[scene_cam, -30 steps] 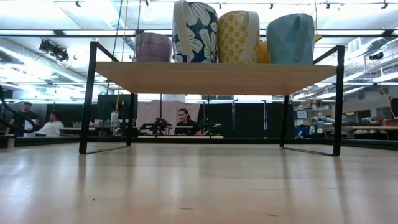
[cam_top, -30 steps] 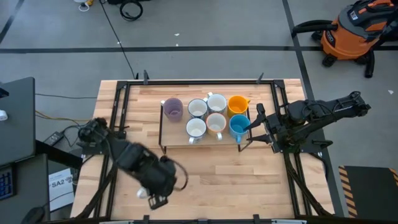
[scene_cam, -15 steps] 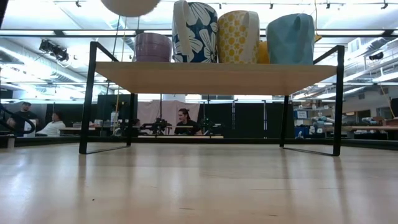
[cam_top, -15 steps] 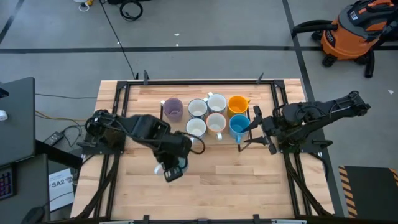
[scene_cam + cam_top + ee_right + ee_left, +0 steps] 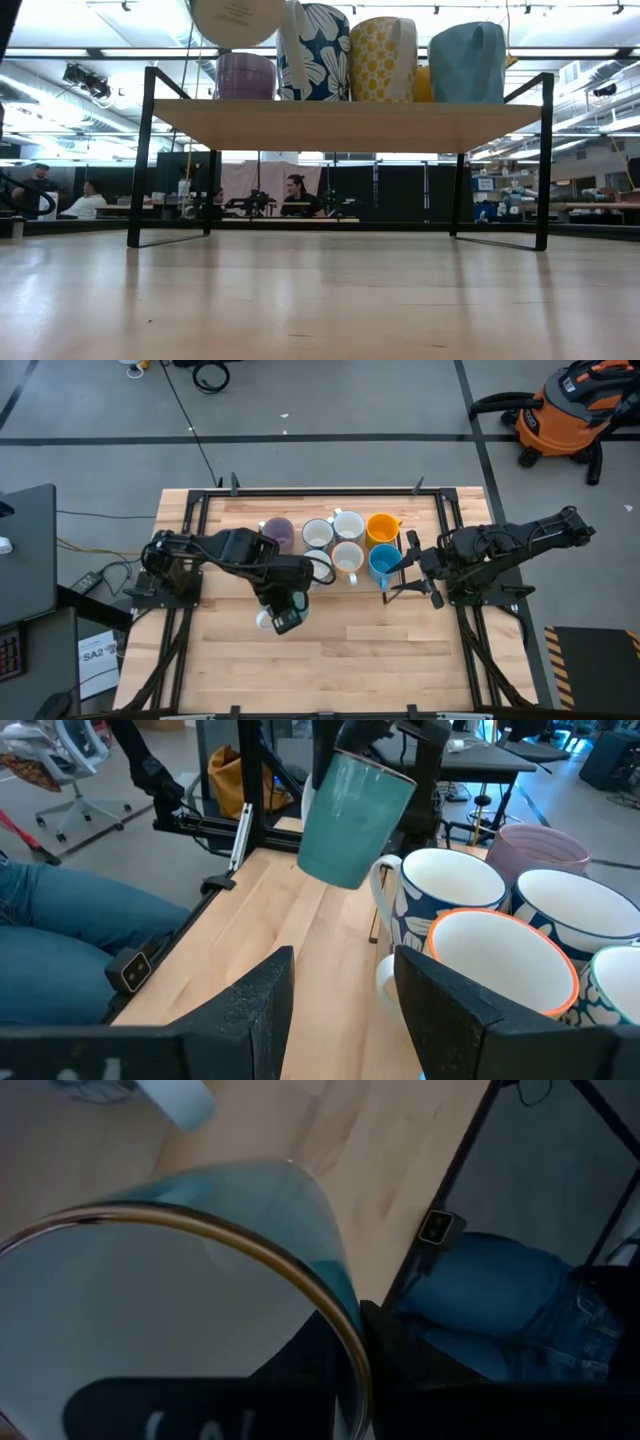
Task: Place coffee mugs
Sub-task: Put the green mug on the shelf
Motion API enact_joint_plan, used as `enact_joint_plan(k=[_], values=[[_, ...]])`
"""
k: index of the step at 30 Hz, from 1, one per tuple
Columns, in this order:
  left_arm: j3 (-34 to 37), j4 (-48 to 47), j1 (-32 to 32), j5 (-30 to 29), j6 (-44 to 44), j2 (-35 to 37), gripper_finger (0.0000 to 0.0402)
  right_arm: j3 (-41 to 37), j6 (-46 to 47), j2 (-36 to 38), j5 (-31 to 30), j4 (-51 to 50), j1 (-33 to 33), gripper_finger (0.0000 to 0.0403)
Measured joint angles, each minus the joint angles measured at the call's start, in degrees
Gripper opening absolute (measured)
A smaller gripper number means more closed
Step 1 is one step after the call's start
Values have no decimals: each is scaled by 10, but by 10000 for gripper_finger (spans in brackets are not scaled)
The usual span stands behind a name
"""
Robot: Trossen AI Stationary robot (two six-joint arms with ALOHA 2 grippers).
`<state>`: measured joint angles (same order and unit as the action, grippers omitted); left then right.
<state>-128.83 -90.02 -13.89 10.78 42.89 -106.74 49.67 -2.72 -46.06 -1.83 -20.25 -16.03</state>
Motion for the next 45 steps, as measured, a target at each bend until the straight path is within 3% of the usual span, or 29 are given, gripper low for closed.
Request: enact_joint_plan(k=[13,21,29,35,45], values=[[-1,-1,13,-71,30,94,32,0,0,0,4,-4,0,180],[3,1,24,-98,-1,98,32,0,0,0,4,-4,0,180],[129,0,21,-43,13,126,32,-1,0,0,4,-4,0,180],[205,6,36,-49,11,175,32,-1,0,0,4,-4,0,180],[220,-3,75,-83,32,216,32,-1,0,0,4,-4,0,180]])
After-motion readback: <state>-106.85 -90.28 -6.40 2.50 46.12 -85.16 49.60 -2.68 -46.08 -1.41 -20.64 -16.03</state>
